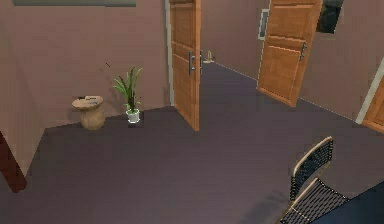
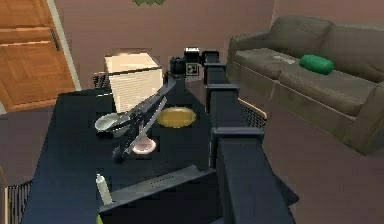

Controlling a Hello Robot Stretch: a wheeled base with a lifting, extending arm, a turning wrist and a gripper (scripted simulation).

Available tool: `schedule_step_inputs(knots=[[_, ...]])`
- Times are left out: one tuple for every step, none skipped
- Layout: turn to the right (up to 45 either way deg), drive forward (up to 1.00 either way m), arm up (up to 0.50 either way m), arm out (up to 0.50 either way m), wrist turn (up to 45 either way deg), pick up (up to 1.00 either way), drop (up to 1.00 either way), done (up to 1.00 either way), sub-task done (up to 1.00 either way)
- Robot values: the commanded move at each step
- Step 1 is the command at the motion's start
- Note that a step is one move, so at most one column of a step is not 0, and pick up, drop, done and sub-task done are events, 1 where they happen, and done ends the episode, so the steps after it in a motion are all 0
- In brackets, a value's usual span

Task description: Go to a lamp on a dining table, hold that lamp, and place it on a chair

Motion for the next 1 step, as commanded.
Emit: schedule_step_inputs(knots=[[0.0, 0.00, 0.00, -0.40, 0.0, 0.00, 0.00, 0.00, 0.00]])
